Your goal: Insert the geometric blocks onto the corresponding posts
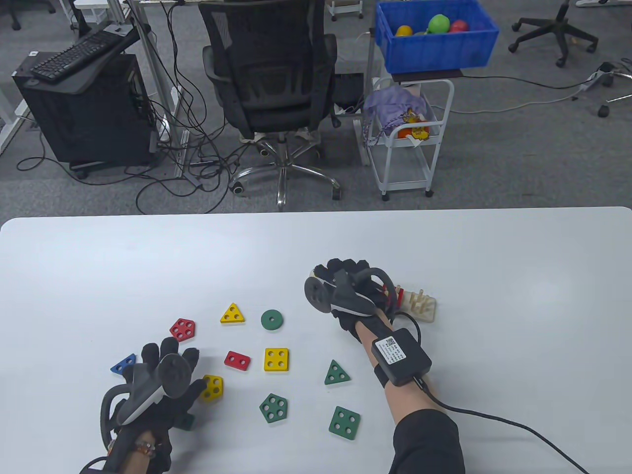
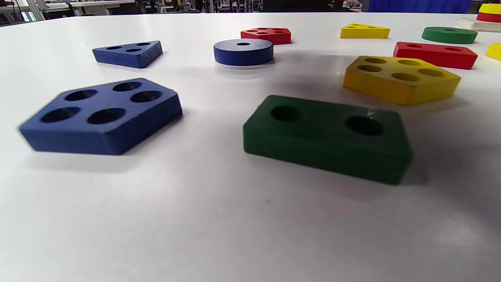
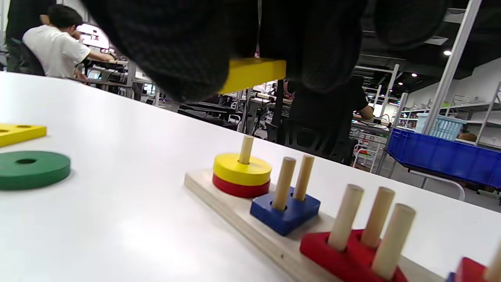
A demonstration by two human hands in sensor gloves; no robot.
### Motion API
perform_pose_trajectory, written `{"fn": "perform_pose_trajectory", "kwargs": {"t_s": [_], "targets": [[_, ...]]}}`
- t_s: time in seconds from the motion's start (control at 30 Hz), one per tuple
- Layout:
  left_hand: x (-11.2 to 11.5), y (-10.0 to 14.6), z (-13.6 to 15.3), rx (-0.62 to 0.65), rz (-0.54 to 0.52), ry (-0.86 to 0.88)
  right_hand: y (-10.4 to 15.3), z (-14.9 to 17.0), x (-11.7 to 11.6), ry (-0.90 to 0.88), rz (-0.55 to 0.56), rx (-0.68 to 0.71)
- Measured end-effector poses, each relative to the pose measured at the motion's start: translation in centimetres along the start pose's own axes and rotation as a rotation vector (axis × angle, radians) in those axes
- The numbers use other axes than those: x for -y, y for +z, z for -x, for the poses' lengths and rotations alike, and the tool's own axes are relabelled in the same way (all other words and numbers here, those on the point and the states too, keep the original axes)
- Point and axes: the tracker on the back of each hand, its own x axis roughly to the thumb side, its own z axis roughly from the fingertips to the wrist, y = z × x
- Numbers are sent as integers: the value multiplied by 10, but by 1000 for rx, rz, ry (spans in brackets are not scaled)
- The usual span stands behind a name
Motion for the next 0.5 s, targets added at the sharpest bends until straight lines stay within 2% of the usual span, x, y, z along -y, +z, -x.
{"fn": "perform_pose_trajectory", "kwargs": {"t_s": [0.23,0.5], "targets": [[2,-1,0,-5,12,-7,-15,18,-16,0,-72,-119],[2,-2,0,-10,22,-8,-21,19,-33,21,-106,-153]]}}
